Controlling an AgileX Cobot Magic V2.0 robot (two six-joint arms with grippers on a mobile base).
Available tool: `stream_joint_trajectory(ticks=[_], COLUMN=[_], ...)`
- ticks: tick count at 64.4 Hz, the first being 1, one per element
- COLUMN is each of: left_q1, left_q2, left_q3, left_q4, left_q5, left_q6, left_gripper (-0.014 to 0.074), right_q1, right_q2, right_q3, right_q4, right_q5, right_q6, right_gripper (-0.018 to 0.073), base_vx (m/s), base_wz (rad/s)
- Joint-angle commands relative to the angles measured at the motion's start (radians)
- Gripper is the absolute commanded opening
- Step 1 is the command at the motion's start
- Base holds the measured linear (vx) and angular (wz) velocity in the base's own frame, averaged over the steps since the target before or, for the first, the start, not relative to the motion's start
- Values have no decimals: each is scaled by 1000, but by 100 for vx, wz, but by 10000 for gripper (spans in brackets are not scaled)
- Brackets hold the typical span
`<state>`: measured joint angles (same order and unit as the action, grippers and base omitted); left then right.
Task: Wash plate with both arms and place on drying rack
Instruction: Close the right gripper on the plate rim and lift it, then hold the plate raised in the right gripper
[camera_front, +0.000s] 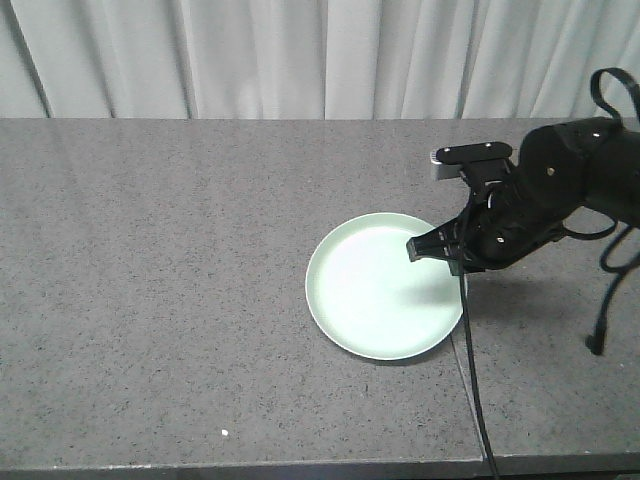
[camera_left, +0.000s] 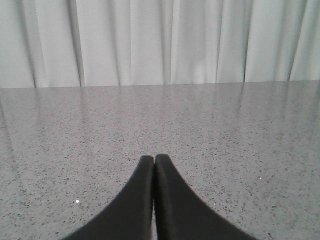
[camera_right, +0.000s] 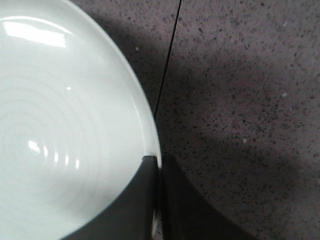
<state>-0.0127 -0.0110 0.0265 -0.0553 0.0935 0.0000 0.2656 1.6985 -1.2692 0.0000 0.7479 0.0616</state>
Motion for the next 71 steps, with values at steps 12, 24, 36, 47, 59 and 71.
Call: stream_joint_trajectory(ticks=[12, 24, 36, 47, 59, 71], left_q1=[2, 2, 2, 2, 2, 2], left_q2=[-16, -16, -16, -16, -16, -16], left_q3=[15, 15, 15, 15, 15, 15], left_q4=[-3, -3, -3, -3, -3, -3], left_q5=[-72, -72, -72, -72, -72, -72], left_q6=[0, 0, 0, 0, 0, 0], left_gripper=[-6, -6, -6, -6, -6, -6], right_q1=[-5, -5, -5, -5, -5, -5], right_q2=[-306, -483, -628, -749, -816, -823], right_q3=[245, 419, 571, 690, 747, 748], right_q4=[43, 60, 59, 61, 58, 58], right_q5=[-354, -488, -594, -672, -696, -690], right_q6=[-84, -115, -115, -109, -109, -109], right_gripper=[-8, -8, -8, -8, -8, -8], base_vx=[0, 0, 0, 0, 0, 0], base_wz=[0, 0, 0, 0, 0, 0])
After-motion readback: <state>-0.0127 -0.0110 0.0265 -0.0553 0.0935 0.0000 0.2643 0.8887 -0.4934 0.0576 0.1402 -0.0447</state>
